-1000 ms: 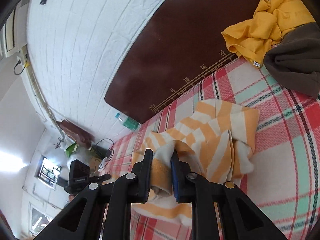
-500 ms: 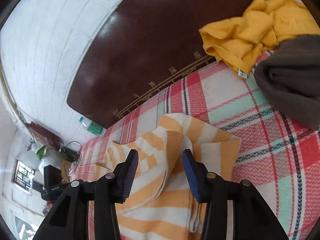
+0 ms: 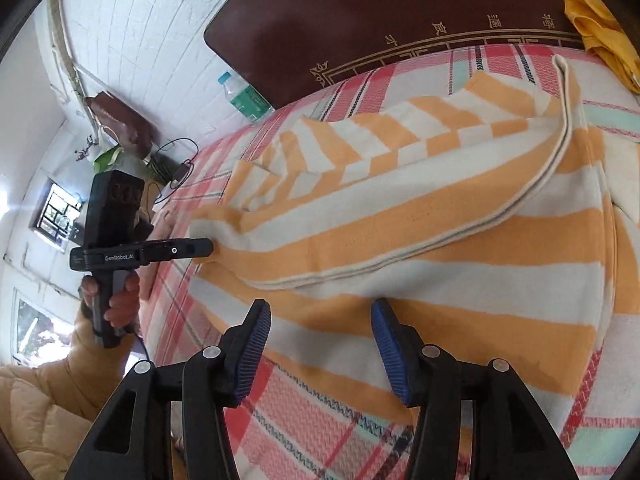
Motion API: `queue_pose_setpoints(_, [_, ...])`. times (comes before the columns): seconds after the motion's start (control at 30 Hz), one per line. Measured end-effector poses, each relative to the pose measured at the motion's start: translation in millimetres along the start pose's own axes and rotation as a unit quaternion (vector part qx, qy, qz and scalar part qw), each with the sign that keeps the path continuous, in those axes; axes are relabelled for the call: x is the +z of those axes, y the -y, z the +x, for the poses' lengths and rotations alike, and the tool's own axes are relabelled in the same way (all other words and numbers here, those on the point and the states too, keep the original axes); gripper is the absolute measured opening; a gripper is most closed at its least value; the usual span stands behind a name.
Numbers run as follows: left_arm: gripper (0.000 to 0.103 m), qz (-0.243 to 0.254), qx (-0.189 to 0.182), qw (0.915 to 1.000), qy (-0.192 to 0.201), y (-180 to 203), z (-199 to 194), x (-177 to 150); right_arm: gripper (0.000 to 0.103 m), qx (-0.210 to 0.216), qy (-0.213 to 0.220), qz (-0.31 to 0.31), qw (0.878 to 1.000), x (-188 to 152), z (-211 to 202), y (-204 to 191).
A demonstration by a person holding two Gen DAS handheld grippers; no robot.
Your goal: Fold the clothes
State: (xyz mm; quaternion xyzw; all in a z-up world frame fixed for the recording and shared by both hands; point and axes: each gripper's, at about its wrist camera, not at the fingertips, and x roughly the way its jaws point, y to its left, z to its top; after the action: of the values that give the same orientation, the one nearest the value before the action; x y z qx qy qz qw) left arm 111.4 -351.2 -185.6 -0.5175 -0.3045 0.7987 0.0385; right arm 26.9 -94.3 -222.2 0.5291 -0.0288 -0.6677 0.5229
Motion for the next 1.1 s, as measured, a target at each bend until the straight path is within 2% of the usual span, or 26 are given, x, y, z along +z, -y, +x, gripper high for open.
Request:
queue_pose_setpoints(0.1, [0.015, -0.066, -0.078, 0.9947, -0.013, -13.6, -0.9, 8.0, 0.054, 0.013, 0.008, 0.028, 0.999, 5.7, 7.3, 8.9])
queue_pose_setpoints(0.27, [0.015, -0.136, -0.163, 0.9771, 0.013, -33.3, -12.9, 27.5, 0.055, 0.04, 0.031, 0.059, 0.997, 18.4, 7.9, 17.0])
queue_pose_setpoints(0.43, [0.015, -0.183, -0.192, 0.9636, 0.038, -55.0, -15.4, 46.6, 0.055, 0.059, 0.064, 0.074, 0.993, 36.7, -0.7, 22.3])
queue_pose_setpoints(0.57, [0.015, -0.192, -0.18, 0.9644, 0.025, -62.8, -3.2, 48.9, 0.055, 0.032, 0.057, 0.062, 0.996, 47.6, 2.8, 22.7])
queue_pose_setpoints(0.63, [0.015, -0.192, -0.172, 0.966, 0.017, -64.3, 1.5, 45.6, 0.055, 0.024, 0.055, 0.028, 0.998, 44.6, -0.6, 12.5])
queue_pose_setpoints(0.73, [0.015, -0.194, -0.17, 0.9661, 0.011, -68.5, 4.3, 43.7, 0.055, -0.039, 0.042, -0.077, 0.995, 34.8, -4.3, -19.2])
queue_pose_setpoints(0.8, [0.015, -0.195, -0.171, 0.9658, 0.01, -69.9, 4.8, 43.9, 0.055, -0.083, 0.018, -0.158, 0.984, 27.6, 0.6, -43.5])
queue_pose_setpoints(0.83, [0.015, -0.194, -0.172, 0.9659, 0.011, -69.6, 3.8, 45.0, 0.055, -0.108, 0.009, -0.201, 0.974, 23.1, 4.9, -56.3])
queue_pose_setpoints(0.93, [0.015, -0.193, -0.173, 0.9656, 0.014, -67.7, 2.5, 49.0, 0.054, -0.188, -0.011, -0.309, 0.932, 13.2, 25.7, -80.3])
queue_pose_setpoints(1.03, [0.015, -0.194, -0.175, 0.9651, 0.017, -65.9, 2.6, 53.4, 0.054, -0.243, -0.023, -0.355, 0.903, 14.6, 47.6, -85.1])
queue_pose_setpoints(1.1, [0.015, -0.194, -0.174, 0.9653, 0.019, -67.6, -0.1, 54.8, 0.044, -0.26, -0.025, -0.366, 0.893, 20.3, 56.2, -83.1])
